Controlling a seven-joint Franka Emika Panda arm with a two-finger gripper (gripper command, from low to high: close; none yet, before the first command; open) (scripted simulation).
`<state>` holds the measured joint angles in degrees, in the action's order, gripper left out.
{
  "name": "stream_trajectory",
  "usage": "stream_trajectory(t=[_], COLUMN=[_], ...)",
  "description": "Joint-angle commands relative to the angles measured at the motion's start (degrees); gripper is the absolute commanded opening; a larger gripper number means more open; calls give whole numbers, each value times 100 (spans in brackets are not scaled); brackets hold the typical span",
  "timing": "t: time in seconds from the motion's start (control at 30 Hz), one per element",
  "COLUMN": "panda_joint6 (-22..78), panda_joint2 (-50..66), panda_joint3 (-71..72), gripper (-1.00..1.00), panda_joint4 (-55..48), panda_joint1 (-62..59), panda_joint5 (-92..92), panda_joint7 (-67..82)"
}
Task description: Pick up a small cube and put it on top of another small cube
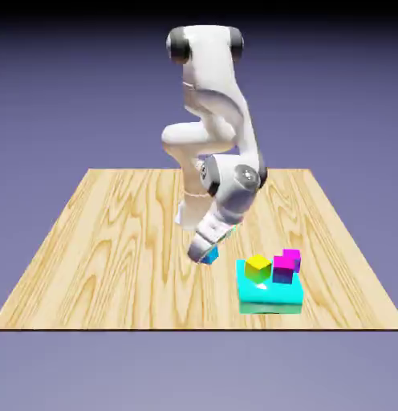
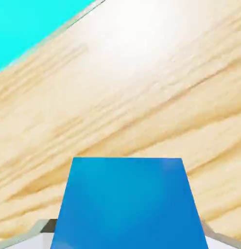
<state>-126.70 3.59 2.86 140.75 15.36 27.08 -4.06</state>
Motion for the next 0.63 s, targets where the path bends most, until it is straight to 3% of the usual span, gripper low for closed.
stream_trajectory(t=[0.0, 0.2, 0.4, 0.43, 0.6], panda_joint6=[-9, -39, -666, -666, -41], panda_joint2=[-25, -179, 605, 605, -185], panda_joint3=[206, 1453, 1183, 1183, 1507], gripper=[-100, -100, -100, 100, 100], panda_joint4=[-68, -473, -460, -460, -490], panda_joint1=[2, 631, 535, 535, 658], panda_joint5=[249, 1648, 2613, 2613, 1708], panda_joint7=[225, 1630, 1040, 1040, 1690])
